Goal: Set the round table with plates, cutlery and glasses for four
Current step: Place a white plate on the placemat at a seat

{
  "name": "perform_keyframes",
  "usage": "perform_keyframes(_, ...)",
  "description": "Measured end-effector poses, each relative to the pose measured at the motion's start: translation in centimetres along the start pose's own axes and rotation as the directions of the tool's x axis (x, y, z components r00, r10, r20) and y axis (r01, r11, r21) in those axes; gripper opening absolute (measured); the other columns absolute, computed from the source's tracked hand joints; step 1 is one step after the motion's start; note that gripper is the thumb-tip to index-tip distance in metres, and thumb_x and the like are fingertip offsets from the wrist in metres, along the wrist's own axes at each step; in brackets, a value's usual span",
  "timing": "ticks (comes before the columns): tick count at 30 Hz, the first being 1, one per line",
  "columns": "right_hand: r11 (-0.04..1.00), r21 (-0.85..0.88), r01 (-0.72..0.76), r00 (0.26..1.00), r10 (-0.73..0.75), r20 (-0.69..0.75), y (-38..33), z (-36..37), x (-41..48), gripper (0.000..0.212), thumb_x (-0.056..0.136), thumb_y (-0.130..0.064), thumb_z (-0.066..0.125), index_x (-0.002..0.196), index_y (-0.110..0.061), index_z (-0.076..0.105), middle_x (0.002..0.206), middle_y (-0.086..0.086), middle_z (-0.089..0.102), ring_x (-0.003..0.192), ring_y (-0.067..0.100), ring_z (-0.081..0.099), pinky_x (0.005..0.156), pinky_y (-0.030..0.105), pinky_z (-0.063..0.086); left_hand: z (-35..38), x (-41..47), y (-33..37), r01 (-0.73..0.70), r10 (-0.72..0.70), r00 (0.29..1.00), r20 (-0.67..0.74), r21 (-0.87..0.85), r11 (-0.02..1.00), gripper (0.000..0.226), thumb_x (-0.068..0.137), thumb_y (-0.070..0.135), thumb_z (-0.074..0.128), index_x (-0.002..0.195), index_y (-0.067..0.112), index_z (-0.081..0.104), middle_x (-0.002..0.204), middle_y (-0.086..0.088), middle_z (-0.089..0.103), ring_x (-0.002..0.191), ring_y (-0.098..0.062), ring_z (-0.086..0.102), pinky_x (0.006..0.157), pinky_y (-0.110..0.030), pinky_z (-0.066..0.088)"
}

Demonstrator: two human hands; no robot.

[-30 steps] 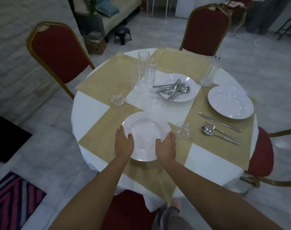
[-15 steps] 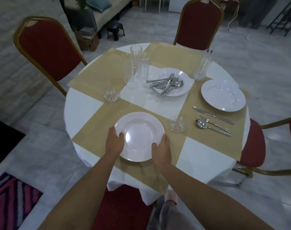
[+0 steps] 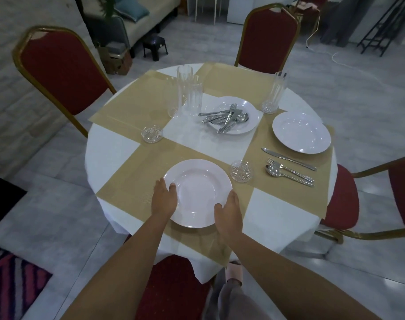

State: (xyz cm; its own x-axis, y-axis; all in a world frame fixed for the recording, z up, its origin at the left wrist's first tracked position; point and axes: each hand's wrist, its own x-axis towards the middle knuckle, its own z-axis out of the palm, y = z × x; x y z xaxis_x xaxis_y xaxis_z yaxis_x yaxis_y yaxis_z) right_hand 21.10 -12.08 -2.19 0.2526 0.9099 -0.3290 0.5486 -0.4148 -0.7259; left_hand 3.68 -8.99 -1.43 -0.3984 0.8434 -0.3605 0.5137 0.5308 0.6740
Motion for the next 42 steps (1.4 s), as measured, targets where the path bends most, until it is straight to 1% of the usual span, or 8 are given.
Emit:
perform_keyframes(4, 1.0, -0.017, 0.003, 1.0, -0.003, -0.012, 0.1, -0.3, 0.0, 0.064, 0.092, -0.016, 0.043, 0.152, -0.011, 0.023, 0.156, 0.001, 0.031, 0.139, 0.023, 0.038, 0.109, 0.04, 0.04, -0.1, -0.3, 0.1, -0.016, 0.016, 1.0, 0.026, 0.009, 1.0, 0.059, 0.103, 0.036, 0.029, 0.153, 0.01, 0.013, 0.161, -0.008, 0.011, 0.148, -0.023, 0.013, 0.119, -0.037, 0.013)
perform_keyframes(8, 1.0, -0.022, 0.003, 1.0, -0.003, -0.006, 0.2, -0.5, 0.1, 0.065, 0.093, -0.016, 0.043, 0.154, -0.01, 0.02, 0.158, 0.0, 0.027, 0.14, 0.022, 0.036, 0.11, 0.036, 0.037, -0.2, -0.3, 0.2, -0.029, 0.028, 0.998, 0.049, 0.013, 0.999, 0.06, 0.103, 0.037, 0.03, 0.153, 0.009, 0.013, 0.161, -0.008, 0.011, 0.148, -0.024, 0.014, 0.119, -0.038, 0.013)
perform_keyframes(15, 0.999, -0.047, 0.007, 1.0, -0.006, 0.014, 0.5, -1.2, 0.4, 0.065, 0.096, -0.017, 0.043, 0.155, -0.011, 0.017, 0.16, -0.002, 0.023, 0.139, 0.023, 0.037, 0.107, 0.036, 0.037, -0.2, -0.3, 0.4, -0.04, 0.037, 0.996, 0.084, 0.026, 0.999, 0.061, 0.102, 0.038, 0.03, 0.153, 0.009, 0.012, 0.161, -0.008, 0.009, 0.148, -0.023, 0.013, 0.119, -0.037, 0.012)
perform_keyframes(22, 0.997, -0.072, 0.02, 0.999, -0.018, 0.031, 0.7, -1.4, 0.8, 0.064, 0.096, -0.017, 0.043, 0.154, -0.011, 0.018, 0.16, -0.001, 0.024, 0.139, 0.024, 0.038, 0.107, 0.037, 0.039, -0.2, -0.1, 0.5, -0.04, 0.037, 0.995, 0.093, 0.027, 0.999, 0.061, 0.102, 0.038, 0.03, 0.153, 0.01, 0.011, 0.162, -0.008, 0.009, 0.148, -0.024, 0.013, 0.119, -0.038, 0.013)
perform_keyframes(27, 0.998, -0.057, 0.034, 0.999, -0.032, 0.022, 0.9, -1.3, 1.0, 0.063, 0.093, -0.017, 0.045, 0.152, -0.011, 0.023, 0.155, 0.001, 0.031, 0.135, 0.026, 0.042, 0.105, 0.039, 0.042, -0.1, 0.0, 0.4, -0.055, 0.052, 0.995, 0.085, 0.03, 0.998, 0.06, 0.102, 0.036, 0.031, 0.153, 0.008, 0.013, 0.161, -0.009, 0.013, 0.147, -0.026, 0.017, 0.12, -0.039, 0.015)
perform_keyframes(32, 0.999, -0.046, 0.027, 0.999, -0.026, 0.022, 0.9, -1.4, 1.1, 0.063, 0.094, -0.016, 0.044, 0.153, -0.012, 0.022, 0.155, 0.0, 0.031, 0.136, 0.025, 0.041, 0.106, 0.039, 0.041, -0.1, 0.2, 0.2, -0.05, 0.047, 0.994, 0.094, 0.033, 0.998, 0.061, 0.101, 0.038, 0.033, 0.153, 0.01, 0.015, 0.16, -0.008, 0.017, 0.146, -0.027, 0.022, 0.119, -0.042, 0.02)
perform_keyframes(37, 0.999, -0.043, 0.018, 0.999, -0.017, 0.036, 0.8, -1.6, 1.2, 0.063, 0.094, -0.016, 0.044, 0.153, -0.013, 0.022, 0.156, 0.0, 0.03, 0.137, 0.026, 0.041, 0.107, 0.039, 0.04, -0.4, 0.4, 0.2, -0.052, 0.044, 0.993, 0.111, 0.071, 0.996, 0.062, 0.101, 0.039, 0.033, 0.153, 0.011, 0.014, 0.16, -0.008, 0.018, 0.145, -0.027, 0.023, 0.118, -0.043, 0.022)
perform_keyframes(42, 0.999, -0.031, 0.017, 1.0, -0.016, 0.025, 0.8, -1.5, 1.1, 0.061, 0.092, -0.016, 0.045, 0.15, -0.014, 0.027, 0.152, 0.001, 0.036, 0.133, 0.027, 0.045, 0.104, 0.04, 0.044, -0.5, 0.5, 0.1, -0.055, 0.042, 0.991, 0.129, 0.097, 0.994, 0.063, 0.101, 0.039, 0.033, 0.154, 0.011, 0.012, 0.16, -0.008, 0.015, 0.146, -0.027, 0.021, 0.118, -0.041, 0.021)
